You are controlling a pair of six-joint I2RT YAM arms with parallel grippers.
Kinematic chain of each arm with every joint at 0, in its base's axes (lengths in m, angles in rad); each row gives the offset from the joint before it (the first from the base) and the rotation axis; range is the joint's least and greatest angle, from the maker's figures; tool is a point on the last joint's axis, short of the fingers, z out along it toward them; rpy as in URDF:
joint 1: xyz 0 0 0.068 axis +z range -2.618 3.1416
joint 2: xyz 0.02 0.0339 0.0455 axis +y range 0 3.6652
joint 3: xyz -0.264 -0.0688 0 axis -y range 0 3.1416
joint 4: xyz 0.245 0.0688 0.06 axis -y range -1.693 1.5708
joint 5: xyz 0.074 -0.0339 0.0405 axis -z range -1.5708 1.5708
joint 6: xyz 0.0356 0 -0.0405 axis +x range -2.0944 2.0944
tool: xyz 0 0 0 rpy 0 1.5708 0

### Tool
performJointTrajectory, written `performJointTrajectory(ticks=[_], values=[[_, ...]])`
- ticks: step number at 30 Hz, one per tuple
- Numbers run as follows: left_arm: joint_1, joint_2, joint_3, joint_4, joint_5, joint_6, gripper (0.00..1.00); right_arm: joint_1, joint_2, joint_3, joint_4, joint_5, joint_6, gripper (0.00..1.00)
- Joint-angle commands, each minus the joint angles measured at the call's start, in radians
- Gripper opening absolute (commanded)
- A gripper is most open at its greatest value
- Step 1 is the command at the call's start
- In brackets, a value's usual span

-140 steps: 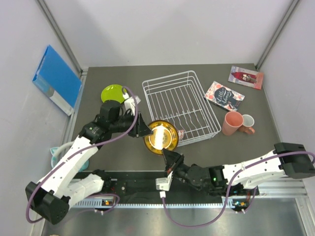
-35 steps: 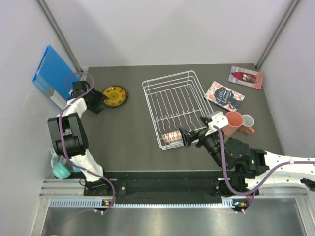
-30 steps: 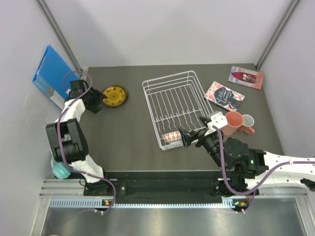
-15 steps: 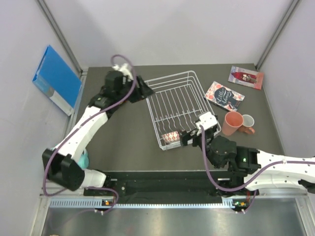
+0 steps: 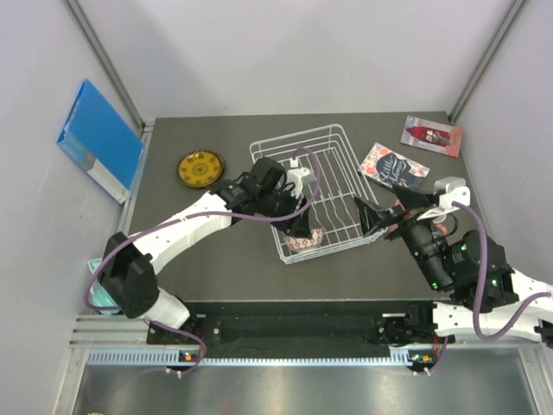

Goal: Unload the mixed dishes from the dish rack
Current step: Pick up the bowl from the dish rack.

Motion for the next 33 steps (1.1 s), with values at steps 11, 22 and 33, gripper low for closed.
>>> performJointTrajectory(ticks=[11, 22, 33], values=[[-0.009, 0.046, -0.051, -0.005, 0.02, 0.158, 0.57, -0.013, 0.093, -0.012, -0.007, -0.026, 0.001, 1.0], [-0.009, 0.024, 0.011, 0.032, 0.039, 0.176, 0.56, -0.013, 0.079, -0.041, 0.002, -0.034, 0.044, 1.0], [-0.009, 0.039, 0.04, 0.072, 0.053, 0.185, 0.57, -0.013, 0.076, -0.052, 0.015, -0.037, 0.046, 1.0]])
